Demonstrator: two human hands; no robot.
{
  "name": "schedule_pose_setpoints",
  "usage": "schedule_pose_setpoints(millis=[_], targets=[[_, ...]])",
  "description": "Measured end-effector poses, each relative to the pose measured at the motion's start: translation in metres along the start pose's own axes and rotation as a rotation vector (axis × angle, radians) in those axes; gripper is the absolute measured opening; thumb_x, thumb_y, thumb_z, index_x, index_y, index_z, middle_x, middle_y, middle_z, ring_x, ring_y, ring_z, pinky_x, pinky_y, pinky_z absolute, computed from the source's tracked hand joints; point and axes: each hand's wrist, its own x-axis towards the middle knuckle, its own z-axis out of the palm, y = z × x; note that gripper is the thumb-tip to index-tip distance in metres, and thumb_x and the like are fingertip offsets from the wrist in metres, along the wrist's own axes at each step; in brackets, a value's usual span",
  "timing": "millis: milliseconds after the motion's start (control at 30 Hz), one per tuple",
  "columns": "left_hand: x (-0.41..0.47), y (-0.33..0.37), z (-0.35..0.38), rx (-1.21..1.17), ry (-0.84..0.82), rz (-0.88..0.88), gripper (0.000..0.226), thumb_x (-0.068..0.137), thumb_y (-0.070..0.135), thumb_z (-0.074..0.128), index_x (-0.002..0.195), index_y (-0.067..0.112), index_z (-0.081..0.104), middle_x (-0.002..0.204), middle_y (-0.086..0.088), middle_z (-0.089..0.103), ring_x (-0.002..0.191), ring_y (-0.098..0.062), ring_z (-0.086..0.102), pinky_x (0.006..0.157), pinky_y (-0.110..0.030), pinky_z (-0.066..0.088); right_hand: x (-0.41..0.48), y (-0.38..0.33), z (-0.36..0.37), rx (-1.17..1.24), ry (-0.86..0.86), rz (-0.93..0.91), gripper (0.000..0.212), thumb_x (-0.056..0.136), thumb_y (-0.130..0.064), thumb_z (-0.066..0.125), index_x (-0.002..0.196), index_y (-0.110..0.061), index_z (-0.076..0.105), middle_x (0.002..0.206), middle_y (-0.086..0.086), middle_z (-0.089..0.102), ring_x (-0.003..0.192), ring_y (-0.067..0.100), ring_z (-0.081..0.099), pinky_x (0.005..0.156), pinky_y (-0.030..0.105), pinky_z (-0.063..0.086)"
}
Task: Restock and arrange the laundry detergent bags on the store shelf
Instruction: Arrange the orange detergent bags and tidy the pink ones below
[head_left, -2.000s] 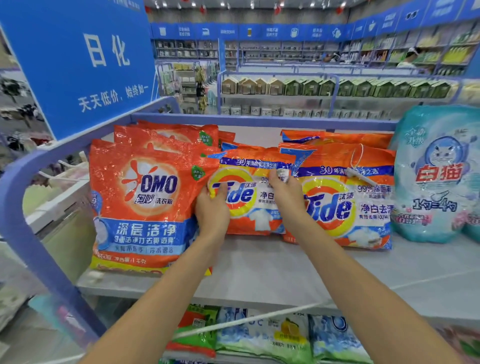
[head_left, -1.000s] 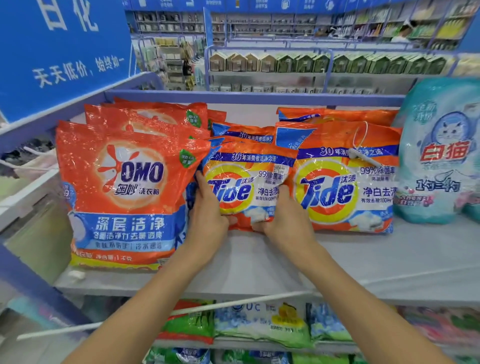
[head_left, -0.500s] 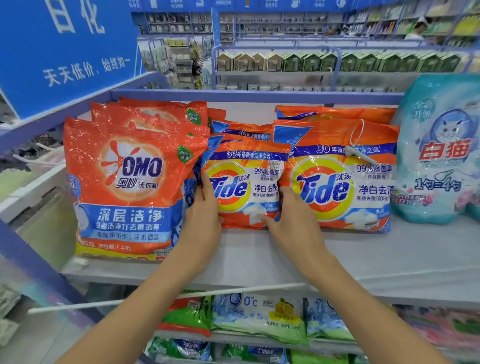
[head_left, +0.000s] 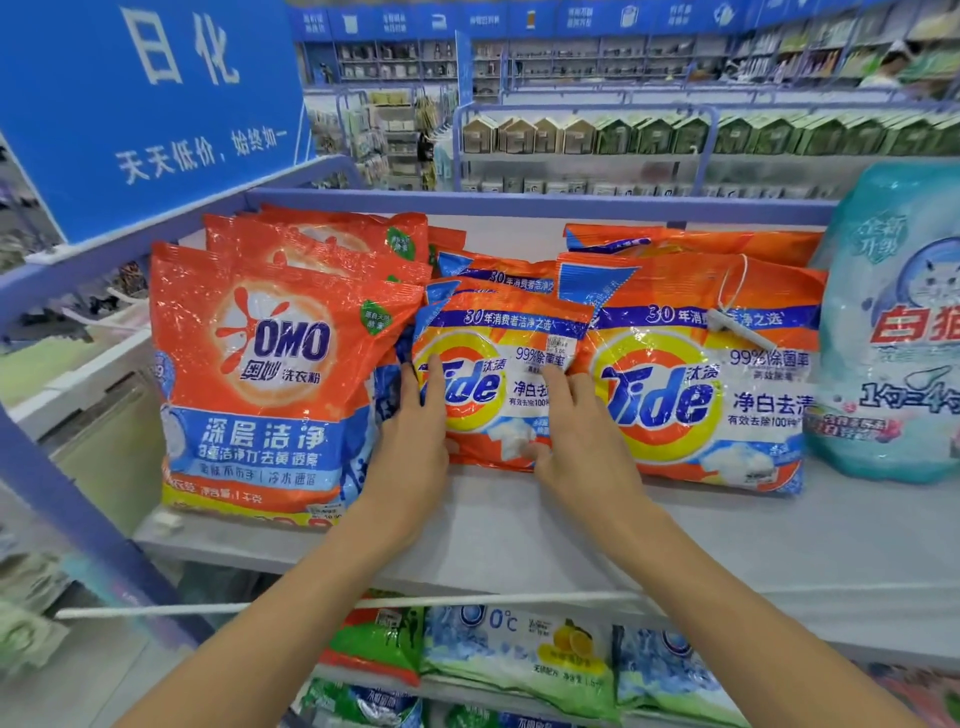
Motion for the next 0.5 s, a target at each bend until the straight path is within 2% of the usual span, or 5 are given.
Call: schedule_pose_setpoints(millis=[100, 233, 333, 500], targets=[[-0.001, -0.004, 0.003, 0.012, 0.016, -0.002, 0.085, 0.098, -0.006, 0.041, 0.162, 0.023, -0.006, 0.170, -0.015, -0.003, 0.141, -0.043, 0.040, 0.101, -0.048, 0.044, -0.001, 0.004, 0.000, 0.003, -0.013, -0.014, 0.085, 0.090, -0.022, 0.077, 0.157, -0.023, 0.024, 0.142, 0.006, 0.040, 0.130, 0.027, 0.048, 0.095, 0.044, 0.055], [-0.004, -0.006, 0.007, 0.058, 0.049, 0.027, 0.090, 0.094, -0.009, 0.045, 0.163, 0.022, -0.004, 0.169, -0.019, 0.001, 0.135, -0.048, 0.043, 0.091, -0.052, 0.050, -0.006, 0.011, -0.002, 0.025, -0.015, -0.059, 0.086, 0.093, -0.031, 0.074, 0.160, -0.025, 0.021, 0.140, 0.005, 0.043, 0.128, 0.025, 0.049, 0.095, 0.041, 0.054], [-0.009, -0.003, 0.005, 0.080, 0.023, 0.001, 0.086, 0.097, -0.002, 0.051, 0.163, 0.020, 0.001, 0.168, -0.020, 0.009, 0.138, -0.047, 0.039, 0.098, -0.054, 0.046, -0.009, 0.014, -0.006, 0.077, -0.027, -0.076, 0.085, 0.094, -0.029, 0.074, 0.161, -0.026, 0.022, 0.144, 0.004, 0.042, 0.128, 0.024, 0.052, 0.092, 0.039, 0.053], [-0.020, -0.004, -0.010, 0.068, -0.027, 0.053, 0.076, 0.097, 0.018, 0.061, 0.160, 0.013, 0.019, 0.160, -0.017, 0.031, 0.137, -0.044, 0.042, 0.105, -0.057, 0.041, -0.021, 0.012, -0.020, 0.088, -0.076, -0.082, 0.087, 0.096, -0.016, 0.068, 0.164, -0.023, 0.014, 0.157, 0.011, 0.038, 0.131, 0.032, 0.052, 0.101, 0.043, 0.048]])
